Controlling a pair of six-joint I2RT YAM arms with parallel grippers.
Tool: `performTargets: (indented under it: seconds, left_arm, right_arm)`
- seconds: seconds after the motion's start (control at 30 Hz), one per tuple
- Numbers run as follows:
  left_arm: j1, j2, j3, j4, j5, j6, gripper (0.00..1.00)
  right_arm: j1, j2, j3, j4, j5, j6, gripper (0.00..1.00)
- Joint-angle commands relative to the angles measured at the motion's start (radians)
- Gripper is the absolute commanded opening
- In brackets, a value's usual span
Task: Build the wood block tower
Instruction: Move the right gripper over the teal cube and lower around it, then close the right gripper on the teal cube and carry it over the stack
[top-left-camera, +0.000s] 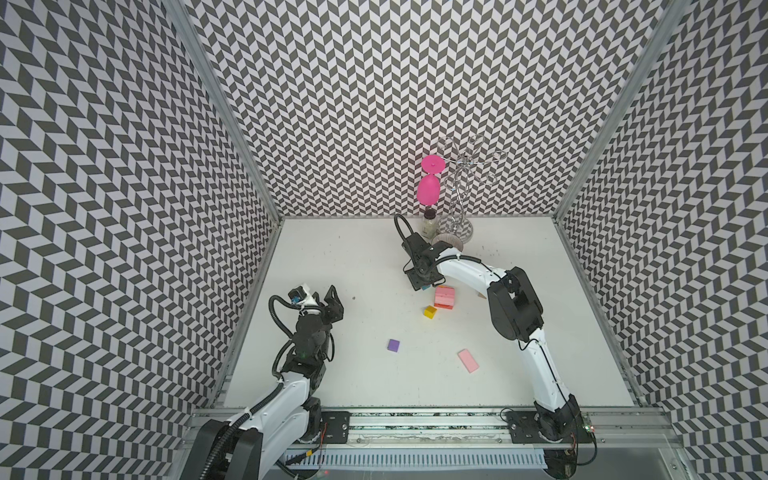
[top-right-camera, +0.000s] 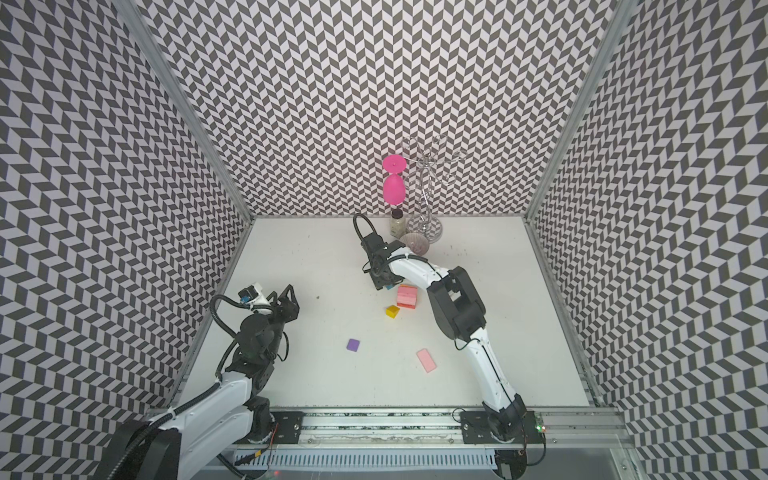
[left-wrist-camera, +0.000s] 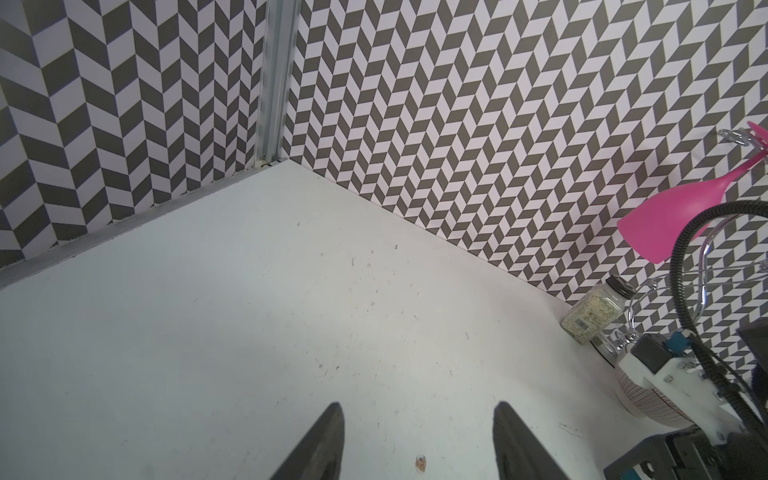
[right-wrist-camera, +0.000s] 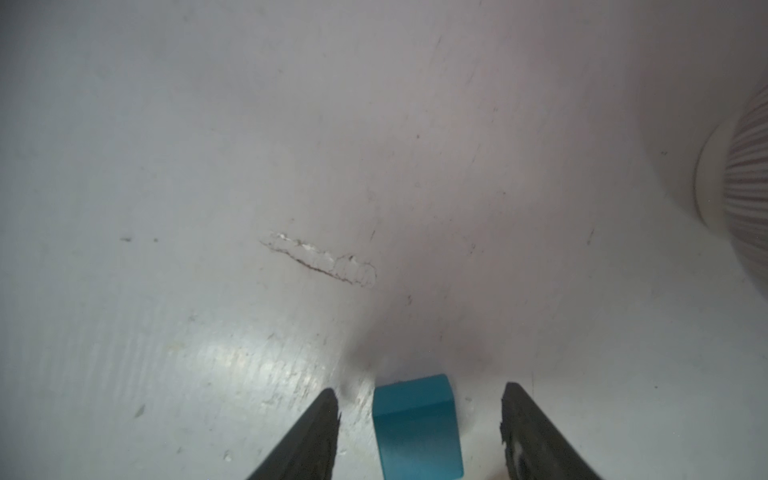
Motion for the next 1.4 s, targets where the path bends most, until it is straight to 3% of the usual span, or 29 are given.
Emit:
performTargets:
  seconds: [0.0, 0.43, 1.0, 1.37]
  left_arm:
    - [0.007, -0.016, -0.013, 0.031, 0.004, -0.011, 0.58]
    - [0.007, -0.015, -0.013, 0.031, 0.002, -0.012, 0.58]
    - [0.006, -0.017, -0.014, 0.033, 0.006, -0.012, 0.58]
    - [0.007, -0.019, -0.016, 0.034, 0.006, -0.01, 0.58]
  right_arm:
    - [-0.01, 0.021, 0.022, 0.007, -0.012, -0.016, 0.57]
    - [-0.011, 0.012, -0.014, 0.013, -0.028, -0.009, 0.43]
    - [0.015, -0.034, -0.058, 0.009, -0.005, 0.019, 0.48]
    - [0.019, -0.042, -0.027, 0.008, 0.005, 0.032, 0.3]
